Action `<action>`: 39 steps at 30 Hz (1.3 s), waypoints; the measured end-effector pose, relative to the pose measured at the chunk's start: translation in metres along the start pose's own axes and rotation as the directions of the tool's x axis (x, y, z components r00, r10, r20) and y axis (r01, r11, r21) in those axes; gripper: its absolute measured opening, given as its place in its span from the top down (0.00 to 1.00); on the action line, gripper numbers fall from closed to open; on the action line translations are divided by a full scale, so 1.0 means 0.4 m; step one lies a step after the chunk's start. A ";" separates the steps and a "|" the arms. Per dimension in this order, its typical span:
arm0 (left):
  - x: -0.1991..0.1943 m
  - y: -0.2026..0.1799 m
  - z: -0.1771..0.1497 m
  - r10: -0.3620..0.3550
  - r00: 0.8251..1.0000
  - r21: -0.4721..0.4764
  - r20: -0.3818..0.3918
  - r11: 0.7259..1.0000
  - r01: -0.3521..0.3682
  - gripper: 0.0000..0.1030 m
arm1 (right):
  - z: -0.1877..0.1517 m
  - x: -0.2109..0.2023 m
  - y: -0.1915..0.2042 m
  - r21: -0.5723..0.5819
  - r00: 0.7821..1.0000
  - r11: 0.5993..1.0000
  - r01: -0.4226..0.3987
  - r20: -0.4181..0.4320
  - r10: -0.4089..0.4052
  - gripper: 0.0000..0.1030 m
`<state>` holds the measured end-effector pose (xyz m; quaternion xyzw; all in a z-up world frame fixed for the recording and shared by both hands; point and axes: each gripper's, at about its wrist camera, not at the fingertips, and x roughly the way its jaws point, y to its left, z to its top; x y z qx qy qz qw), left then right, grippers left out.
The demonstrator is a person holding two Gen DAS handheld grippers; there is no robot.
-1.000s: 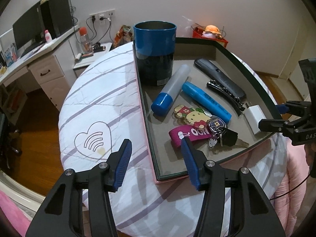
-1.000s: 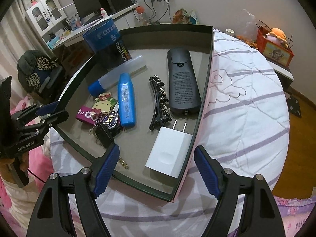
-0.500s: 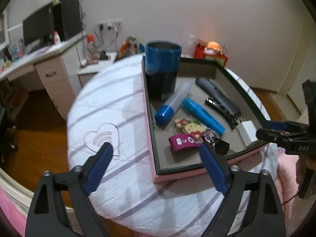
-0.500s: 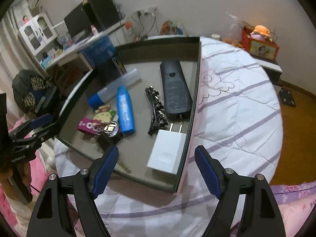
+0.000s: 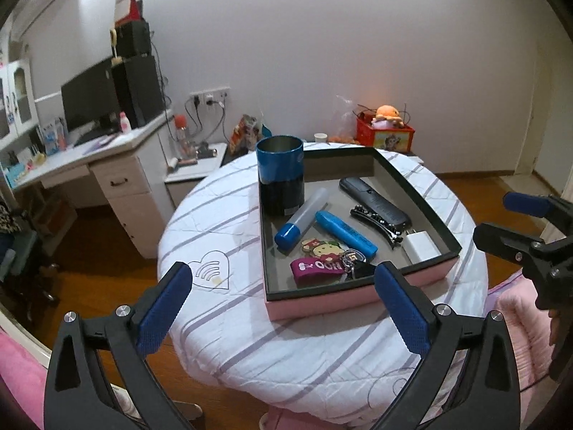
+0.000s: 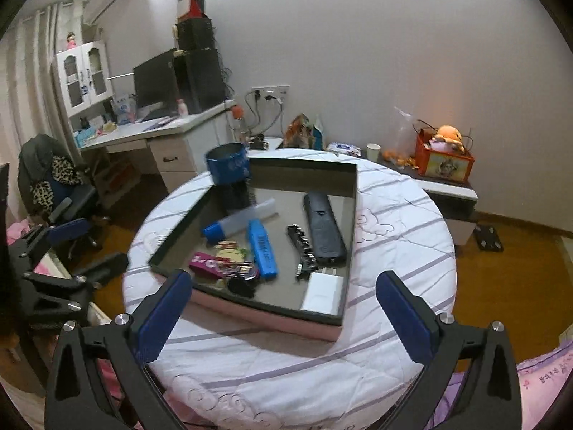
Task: Organize rigid objects
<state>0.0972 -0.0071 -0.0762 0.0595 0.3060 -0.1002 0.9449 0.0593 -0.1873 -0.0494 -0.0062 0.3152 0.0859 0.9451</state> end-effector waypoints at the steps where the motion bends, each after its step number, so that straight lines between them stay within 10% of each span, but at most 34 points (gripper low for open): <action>1: -0.016 -0.006 -0.001 0.002 1.000 0.001 0.015 1.000 -0.002 0.00 | -0.002 -0.009 0.007 -0.001 1.000 1.000 0.011 0.009 -0.011 0.00; 29: -0.304 0.031 0.038 0.097 0.945 -0.207 0.311 0.978 -0.032 0.00 | 0.042 -0.256 0.098 0.041 0.941 0.993 0.107 0.318 -0.115 0.00; 39: -0.317 -0.009 -0.023 0.095 0.937 -0.109 0.335 0.992 -0.062 0.00 | -0.043 -0.238 0.118 0.076 0.926 0.993 0.091 0.361 -0.113 0.00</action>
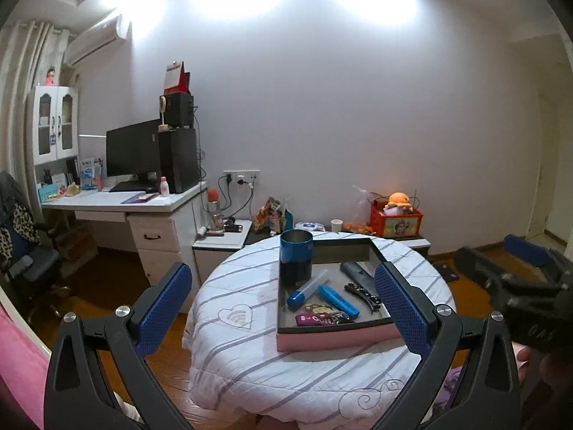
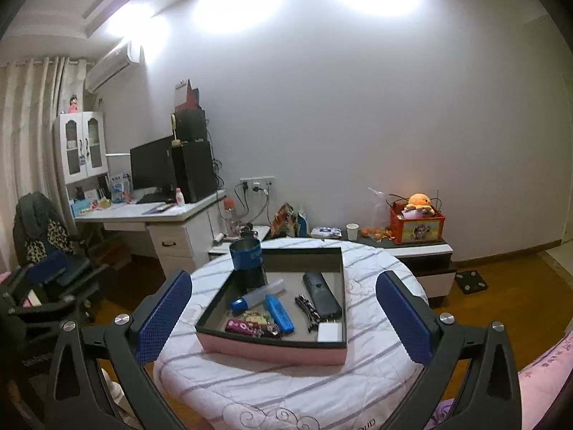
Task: Organize rigid objects
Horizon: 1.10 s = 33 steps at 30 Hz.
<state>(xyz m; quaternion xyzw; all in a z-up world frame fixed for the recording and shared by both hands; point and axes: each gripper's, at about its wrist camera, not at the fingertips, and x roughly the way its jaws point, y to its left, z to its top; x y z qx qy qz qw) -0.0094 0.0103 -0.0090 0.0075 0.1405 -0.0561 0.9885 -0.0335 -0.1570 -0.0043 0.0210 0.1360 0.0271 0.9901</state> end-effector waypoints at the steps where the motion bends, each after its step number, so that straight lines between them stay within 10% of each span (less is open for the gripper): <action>1: 0.002 -0.001 -0.004 0.000 1.000 0.004 0.002 1.000 0.000 0.00 | -0.005 0.000 0.001 -0.009 1.000 1.000 0.001 -0.003 -0.001 0.00; 33: 0.002 -0.033 -0.054 0.054 0.997 0.013 0.062 0.998 -0.055 0.00 | -0.064 -0.009 -0.001 -0.078 0.998 0.997 -0.028 0.046 0.032 0.00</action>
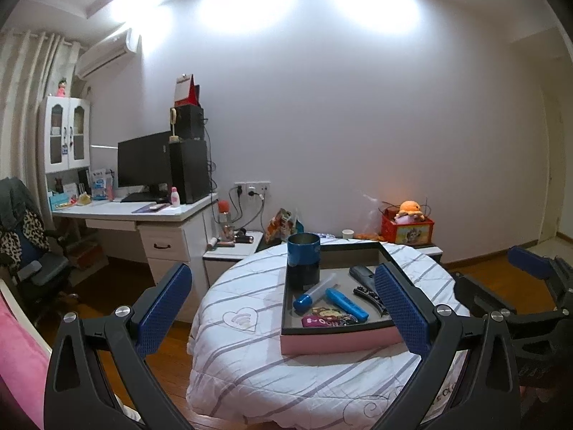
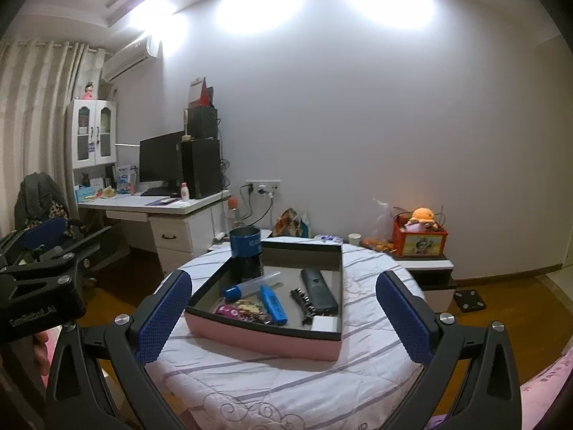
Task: Organize rigid objects
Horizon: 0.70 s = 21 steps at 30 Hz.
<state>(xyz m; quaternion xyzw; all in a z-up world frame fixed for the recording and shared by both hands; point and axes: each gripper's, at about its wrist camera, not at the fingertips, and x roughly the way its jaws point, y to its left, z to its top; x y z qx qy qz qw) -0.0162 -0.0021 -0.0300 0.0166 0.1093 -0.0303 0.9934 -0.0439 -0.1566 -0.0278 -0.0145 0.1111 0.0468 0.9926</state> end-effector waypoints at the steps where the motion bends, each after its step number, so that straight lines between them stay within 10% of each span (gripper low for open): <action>1: 0.003 0.000 -0.001 0.000 1.000 -0.003 -0.003 1.000 0.000 0.00 | -0.002 0.003 0.002 0.000 1.000 1.000 -0.004 -0.001 0.004 0.00; 21: 0.027 0.000 -0.022 0.012 0.999 0.010 -0.031 1.000 -0.012 0.00 | -0.010 0.010 0.032 -0.031 1.000 1.000 -0.005 -0.023 0.005 0.00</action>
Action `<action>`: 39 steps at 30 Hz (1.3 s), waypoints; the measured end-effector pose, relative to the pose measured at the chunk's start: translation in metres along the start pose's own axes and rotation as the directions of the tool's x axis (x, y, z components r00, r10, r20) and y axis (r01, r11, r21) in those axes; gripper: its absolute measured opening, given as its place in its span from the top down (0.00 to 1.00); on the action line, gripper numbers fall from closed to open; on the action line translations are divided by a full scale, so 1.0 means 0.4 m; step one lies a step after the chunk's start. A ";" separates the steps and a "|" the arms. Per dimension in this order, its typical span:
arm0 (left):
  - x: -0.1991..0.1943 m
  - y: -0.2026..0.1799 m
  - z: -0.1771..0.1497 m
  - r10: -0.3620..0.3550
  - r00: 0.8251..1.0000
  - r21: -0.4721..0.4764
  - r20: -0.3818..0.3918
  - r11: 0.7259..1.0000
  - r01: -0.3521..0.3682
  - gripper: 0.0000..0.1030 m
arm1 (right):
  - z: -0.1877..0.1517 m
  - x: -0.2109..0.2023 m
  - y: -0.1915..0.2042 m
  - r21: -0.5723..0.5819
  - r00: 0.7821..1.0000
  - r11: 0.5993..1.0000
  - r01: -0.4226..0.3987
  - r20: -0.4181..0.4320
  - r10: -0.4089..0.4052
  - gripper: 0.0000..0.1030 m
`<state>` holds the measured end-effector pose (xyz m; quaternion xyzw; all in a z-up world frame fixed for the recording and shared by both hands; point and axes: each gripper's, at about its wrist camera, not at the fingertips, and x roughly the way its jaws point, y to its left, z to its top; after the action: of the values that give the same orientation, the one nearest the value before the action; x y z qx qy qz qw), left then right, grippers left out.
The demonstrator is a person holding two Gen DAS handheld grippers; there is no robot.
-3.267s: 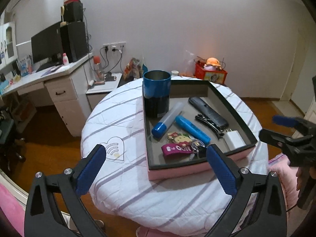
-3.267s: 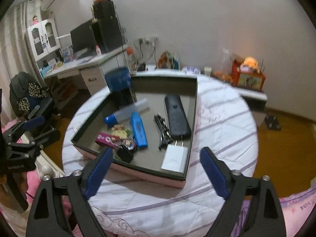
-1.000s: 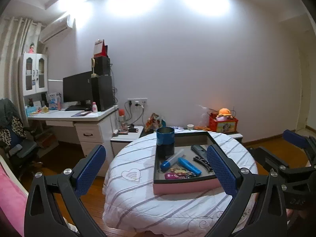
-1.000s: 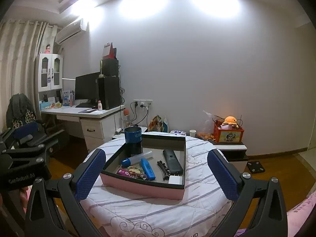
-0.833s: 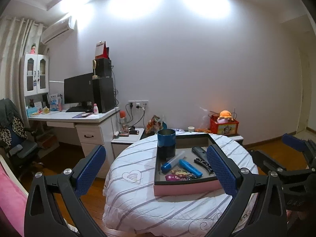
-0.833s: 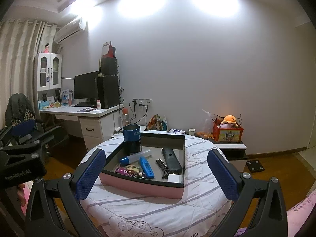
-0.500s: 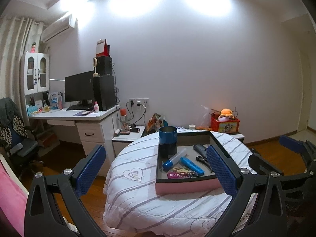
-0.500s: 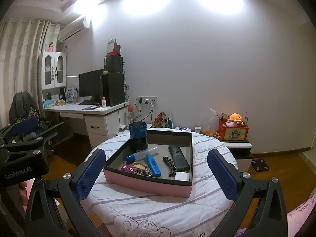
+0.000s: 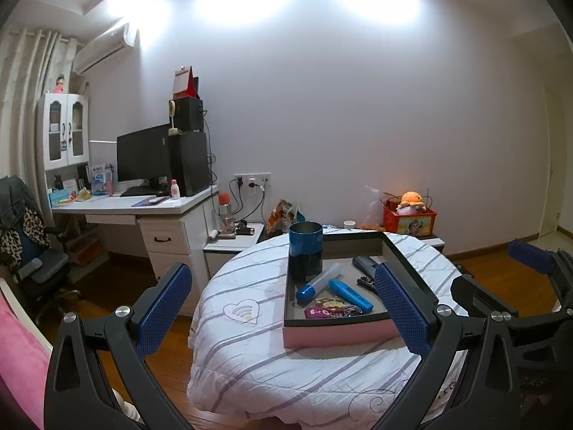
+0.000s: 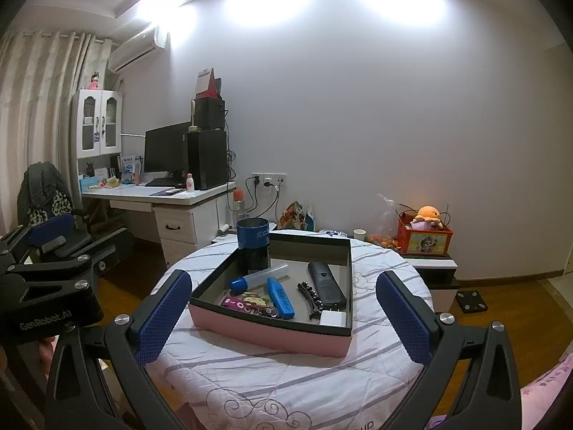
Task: Organize rigid objects
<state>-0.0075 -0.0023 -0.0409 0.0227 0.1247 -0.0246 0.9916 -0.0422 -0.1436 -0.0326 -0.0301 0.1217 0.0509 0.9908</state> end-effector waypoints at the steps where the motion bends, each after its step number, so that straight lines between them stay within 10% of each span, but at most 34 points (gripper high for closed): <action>1: -0.001 0.000 0.000 0.000 1.000 -0.001 0.001 1.000 0.000 0.00 | 0.000 0.002 0.001 -0.001 1.000 1.000 0.000 0.000 0.000 0.00; 39: -0.001 -0.009 -0.004 -0.009 1.000 0.016 0.002 1.000 0.009 0.00 | -0.009 0.005 -0.007 0.018 1.000 1.000 0.011 0.000 -0.011 0.00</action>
<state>-0.0083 -0.0058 -0.0426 0.0302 0.1237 -0.0299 0.9914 -0.0409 -0.1462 -0.0366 -0.0217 0.1219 0.0446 0.9913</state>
